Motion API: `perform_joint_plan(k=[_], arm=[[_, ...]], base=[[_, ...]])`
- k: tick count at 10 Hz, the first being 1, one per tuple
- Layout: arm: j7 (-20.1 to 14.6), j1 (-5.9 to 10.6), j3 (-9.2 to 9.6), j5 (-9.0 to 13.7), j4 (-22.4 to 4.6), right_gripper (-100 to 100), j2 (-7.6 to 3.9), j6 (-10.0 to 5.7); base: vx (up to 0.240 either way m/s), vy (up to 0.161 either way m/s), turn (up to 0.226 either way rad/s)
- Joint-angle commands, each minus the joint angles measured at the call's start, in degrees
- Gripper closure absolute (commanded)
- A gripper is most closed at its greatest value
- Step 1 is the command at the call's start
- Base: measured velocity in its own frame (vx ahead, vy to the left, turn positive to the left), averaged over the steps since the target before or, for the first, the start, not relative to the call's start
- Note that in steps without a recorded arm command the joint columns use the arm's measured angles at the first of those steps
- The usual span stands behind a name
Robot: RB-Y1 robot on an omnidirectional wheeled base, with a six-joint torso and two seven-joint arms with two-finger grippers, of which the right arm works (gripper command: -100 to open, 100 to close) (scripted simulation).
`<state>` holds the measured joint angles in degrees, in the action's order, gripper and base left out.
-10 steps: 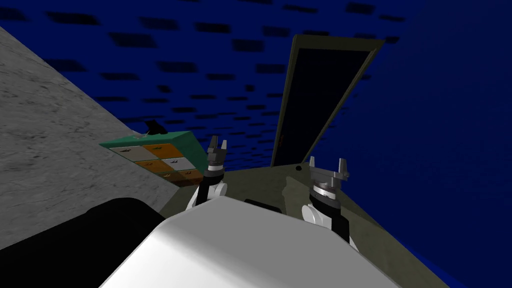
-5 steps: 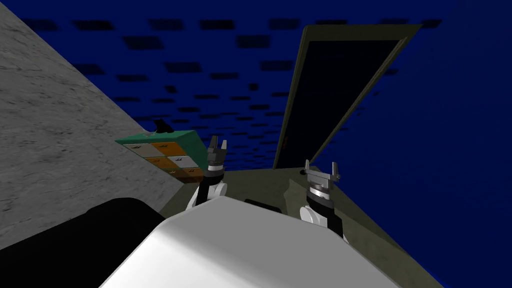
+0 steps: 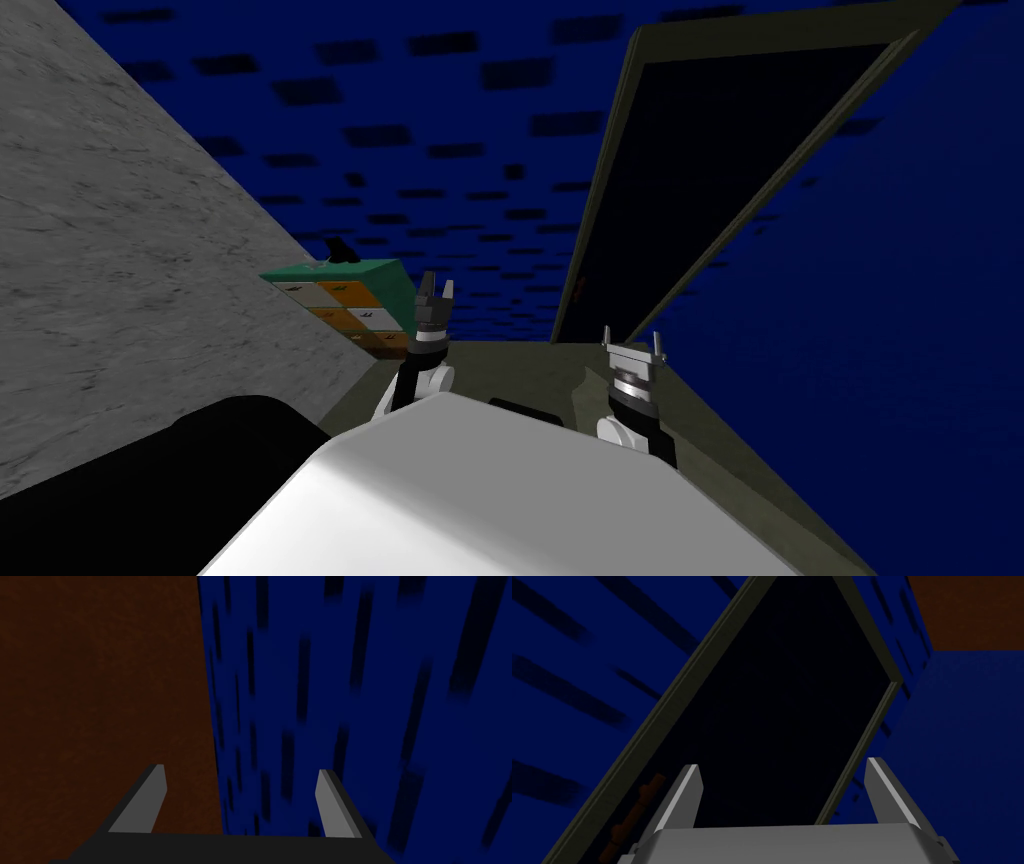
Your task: Pull the door open
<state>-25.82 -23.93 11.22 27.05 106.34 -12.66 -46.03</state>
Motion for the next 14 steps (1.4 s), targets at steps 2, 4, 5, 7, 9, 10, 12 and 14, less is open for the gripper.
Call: perform_joint_plan(k=[2, 4, 5, 7, 9, 10, 12, 14], arm=[[-3.5, 0.52, 1.53, 2.7, -3.3, -100, -1.36, -1.25], [-6.0, 0.84, 2.67, 4.8, -5.8, -100, -2.47, -2.22], [-7.4, 1.0, 3.25, 5.8, -7.1, -100, -3.03, -2.71], [-10.0, 1.33, 4.43, 8.0, -9.7, -100, -4.16, -3.71], [-12.7, 1.66, 5.6, 10.1, -12.3, -100, -5.29, -4.71], [-14.0, 1.83, 6.19, 11.1, -13.6, -100, -5.85, -5.21], [-16.7, 2.16, 7.36, 13.3, -16.1, -100, -6.97, -6.21], [-16.7, 2.16, 7.36, 13.3, -16.1, -100, -6.97, -6.21]], base=[[0.092, -0.045, 0.149], [0.085, -0.042, 0.162], [0.082, -0.049, 0.144], [0.087, -0.047, 0.162], [0.087, -0.069, 0.144], [0.09, -0.064, 0.161], [0.076, -0.049, 0.144], [0.034, -0.024, 0.029]])
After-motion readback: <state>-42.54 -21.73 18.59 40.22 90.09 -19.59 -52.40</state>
